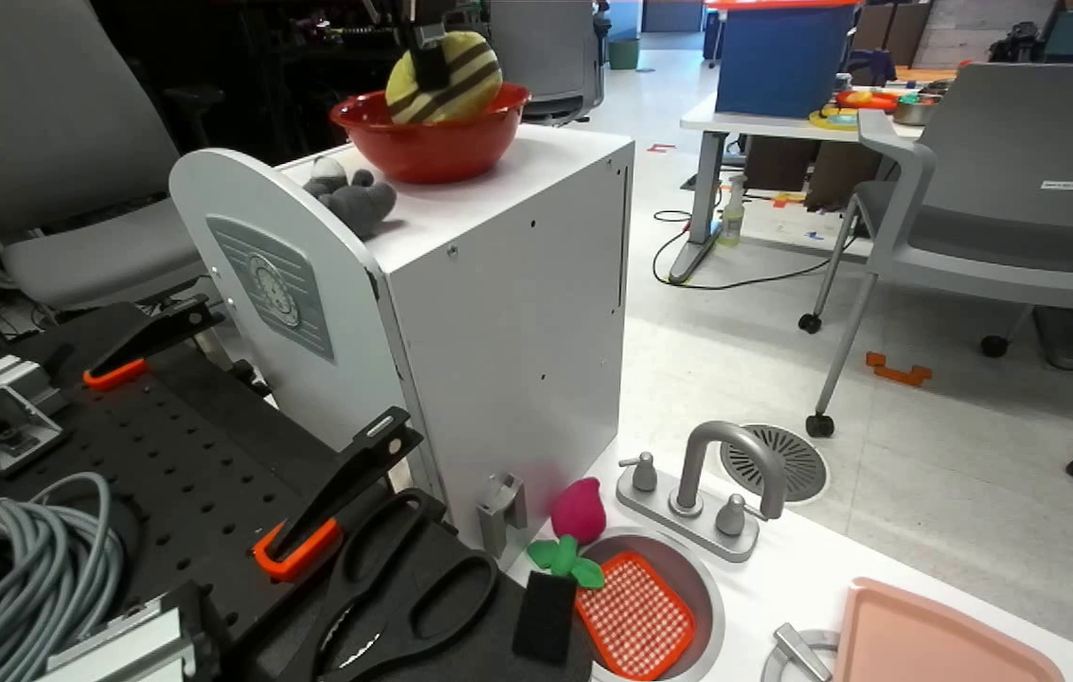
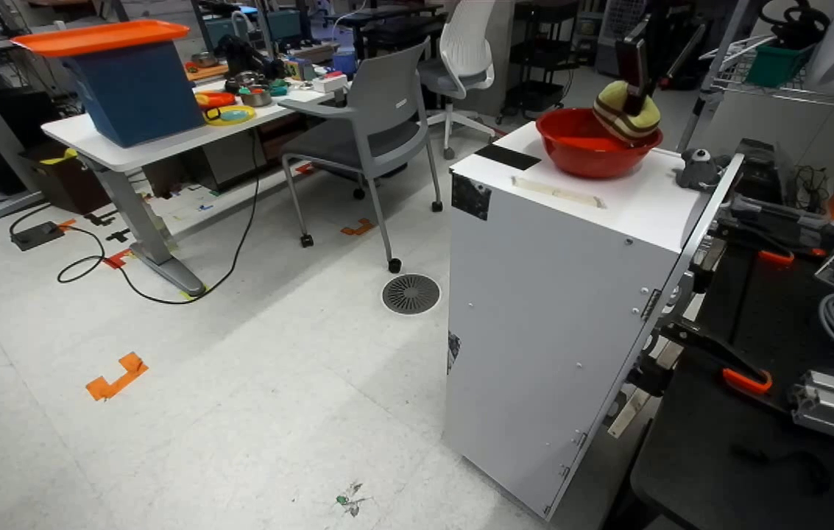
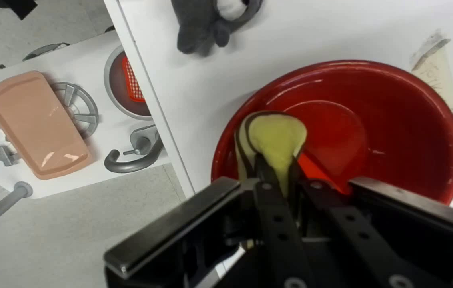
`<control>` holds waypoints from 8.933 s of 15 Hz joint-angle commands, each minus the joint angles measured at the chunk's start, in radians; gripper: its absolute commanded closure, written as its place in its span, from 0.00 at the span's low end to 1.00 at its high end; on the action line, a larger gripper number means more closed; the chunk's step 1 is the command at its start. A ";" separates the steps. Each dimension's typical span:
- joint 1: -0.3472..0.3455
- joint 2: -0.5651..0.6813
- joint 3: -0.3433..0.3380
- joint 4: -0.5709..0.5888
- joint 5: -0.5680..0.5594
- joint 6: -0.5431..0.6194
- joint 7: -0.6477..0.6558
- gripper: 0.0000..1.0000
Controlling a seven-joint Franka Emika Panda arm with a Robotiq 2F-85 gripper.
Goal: Remove the yellow plushy from the red bowl and put it on the counter
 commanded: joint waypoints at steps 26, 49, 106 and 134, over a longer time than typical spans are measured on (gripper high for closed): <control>-0.052 -0.172 0.021 -0.140 0.104 0.080 0.114 0.98; -0.175 -0.321 -0.079 -0.219 0.225 -0.102 0.158 0.98; -0.126 0.090 -0.157 0.203 0.030 -0.441 0.153 0.00; -0.098 -0.238 -0.028 -0.074 -0.076 -0.197 0.296 0.00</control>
